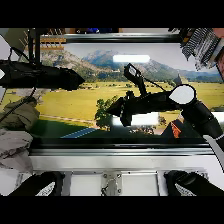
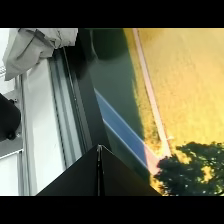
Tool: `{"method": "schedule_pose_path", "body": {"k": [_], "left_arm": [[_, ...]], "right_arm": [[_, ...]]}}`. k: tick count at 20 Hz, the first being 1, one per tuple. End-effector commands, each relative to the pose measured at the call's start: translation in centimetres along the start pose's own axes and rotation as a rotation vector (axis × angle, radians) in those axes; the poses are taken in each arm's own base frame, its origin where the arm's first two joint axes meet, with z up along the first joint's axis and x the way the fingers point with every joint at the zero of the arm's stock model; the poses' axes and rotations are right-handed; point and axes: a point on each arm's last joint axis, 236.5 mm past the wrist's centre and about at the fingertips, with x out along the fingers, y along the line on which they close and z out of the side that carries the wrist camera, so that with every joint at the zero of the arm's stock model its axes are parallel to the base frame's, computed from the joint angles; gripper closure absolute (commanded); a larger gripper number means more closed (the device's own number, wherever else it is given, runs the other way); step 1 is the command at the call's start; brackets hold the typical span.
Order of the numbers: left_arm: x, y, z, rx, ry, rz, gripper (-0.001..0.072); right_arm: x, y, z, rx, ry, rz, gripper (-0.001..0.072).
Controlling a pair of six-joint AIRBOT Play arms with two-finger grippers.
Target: Fold the clothes and pants, and hang the long-sleeved shirts on hangers.
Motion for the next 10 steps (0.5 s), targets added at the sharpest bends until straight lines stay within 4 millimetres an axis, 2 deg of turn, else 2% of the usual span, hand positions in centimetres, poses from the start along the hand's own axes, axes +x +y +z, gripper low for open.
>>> {"method": "schedule_pose_path", "body": {"k": [1, 3, 4, 5, 6, 7, 8, 10], "left_arm": [[0.0, 0.2, 0.2, 0.001, -0.01, 0.008, 0.0693], [0.1, 0.4, 1.2, 0.001, -0.048, 0.014, 0.0693], [0.4, 0.7, 1.6, 0.016, -0.061, 0.018, 0.0635], [0.9, 1.5, 2.1, 0.045, -0.074, 0.044, 0.0226], [1.3, 3.3, 2.5, 0.062, -0.08, 0.108, -0.0011], [1.6, 5.7, 2.8, 0.088, -0.082, 0.198, -0.0013], [1.7, 9.5, 3.2, 0.108, -0.075, 0.326, -0.0013], [1.3, 17.5, 3.7, 0.066, -0.076, 0.549, -0.0013]], "right_arm": [[0.1, 0.0, 0.1, 0.003, -0.004, 0.0, 0.0707], [0.0, 0.3, 0.5, 0.014, -0.021, 0.013, 0.0706], [0.0, 0.5, 0.5, 0.018, -0.023, 0.022, 0.0706], [0.0, 1.2, 0.3, 0.017, -0.01, 0.048, 0.0706], [0.0, 1.1, 0.3, 0.003, -0.012, 0.047, 0.0707], [-0.2, 0.5, 0.4, 0.0, -0.018, 0.025, 0.0707], [-0.6, -0.4, 0.6, 0.011, -0.03, -0.001, 0.0707], [-2.4, -4.0, 1.5, 0.101, -0.088, -0.109, 0.0707]]}}
